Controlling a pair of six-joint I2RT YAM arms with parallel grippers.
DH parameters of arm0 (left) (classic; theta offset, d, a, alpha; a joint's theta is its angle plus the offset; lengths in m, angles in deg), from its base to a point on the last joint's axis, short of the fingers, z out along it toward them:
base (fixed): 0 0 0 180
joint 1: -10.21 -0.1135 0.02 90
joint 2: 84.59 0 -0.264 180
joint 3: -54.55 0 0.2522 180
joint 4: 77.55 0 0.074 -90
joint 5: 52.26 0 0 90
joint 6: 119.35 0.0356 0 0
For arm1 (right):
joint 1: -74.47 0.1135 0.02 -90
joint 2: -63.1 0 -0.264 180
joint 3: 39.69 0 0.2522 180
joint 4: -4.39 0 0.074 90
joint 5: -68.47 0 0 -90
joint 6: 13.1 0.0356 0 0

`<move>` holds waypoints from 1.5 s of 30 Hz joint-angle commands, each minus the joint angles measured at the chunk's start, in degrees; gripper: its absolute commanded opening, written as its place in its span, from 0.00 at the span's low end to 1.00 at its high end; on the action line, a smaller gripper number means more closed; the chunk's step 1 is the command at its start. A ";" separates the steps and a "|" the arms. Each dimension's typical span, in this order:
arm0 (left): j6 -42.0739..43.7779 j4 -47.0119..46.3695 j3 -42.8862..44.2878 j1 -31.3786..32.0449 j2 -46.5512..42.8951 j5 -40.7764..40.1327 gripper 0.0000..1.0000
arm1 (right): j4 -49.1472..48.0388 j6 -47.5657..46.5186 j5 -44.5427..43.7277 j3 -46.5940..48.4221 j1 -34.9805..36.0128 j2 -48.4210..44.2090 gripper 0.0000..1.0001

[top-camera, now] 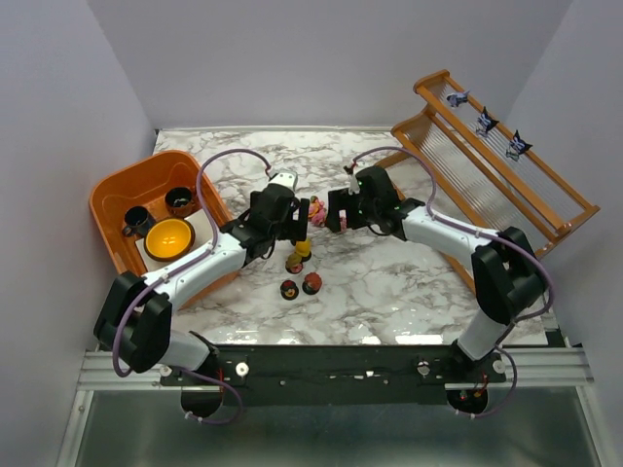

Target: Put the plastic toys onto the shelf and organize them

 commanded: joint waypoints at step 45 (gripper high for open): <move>6.06 -5.26 -2.36 5.71 -3.35 -22.99 0.99 | 4.95 -5.89 -30.90 3.85 7.45 7.86 0.59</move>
